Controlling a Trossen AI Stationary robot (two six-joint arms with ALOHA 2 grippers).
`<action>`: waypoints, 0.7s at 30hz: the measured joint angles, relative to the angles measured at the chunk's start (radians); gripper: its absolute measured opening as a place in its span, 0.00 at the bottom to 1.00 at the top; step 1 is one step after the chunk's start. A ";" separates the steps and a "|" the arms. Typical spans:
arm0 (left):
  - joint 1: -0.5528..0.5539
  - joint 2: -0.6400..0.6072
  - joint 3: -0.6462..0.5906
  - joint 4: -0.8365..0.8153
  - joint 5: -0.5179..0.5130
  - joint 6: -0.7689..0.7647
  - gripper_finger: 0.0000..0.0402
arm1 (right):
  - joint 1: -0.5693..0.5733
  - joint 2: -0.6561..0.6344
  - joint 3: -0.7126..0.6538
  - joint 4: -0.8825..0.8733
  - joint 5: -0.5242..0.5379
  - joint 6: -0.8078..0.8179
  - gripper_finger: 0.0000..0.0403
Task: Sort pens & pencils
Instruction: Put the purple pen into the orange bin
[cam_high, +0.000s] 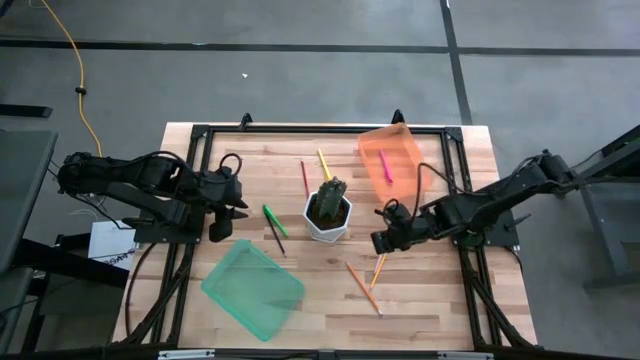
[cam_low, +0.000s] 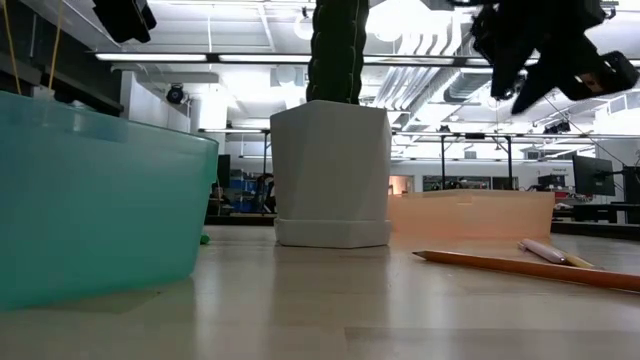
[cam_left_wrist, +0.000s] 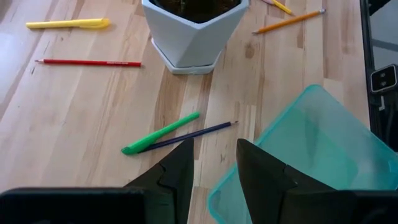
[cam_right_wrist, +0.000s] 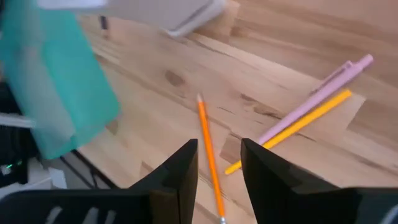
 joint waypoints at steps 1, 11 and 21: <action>0.000 0.000 0.000 0.000 0.000 0.007 0.27 | 0.000 0.013 0.000 0.001 -0.001 0.020 0.28; 0.000 0.000 0.000 -0.001 0.000 0.084 0.27 | -0.013 0.212 0.150 -0.210 0.007 0.098 0.22; 0.000 0.000 0.000 -0.010 0.000 0.137 0.27 | -0.043 0.349 0.264 -0.242 0.040 0.169 0.21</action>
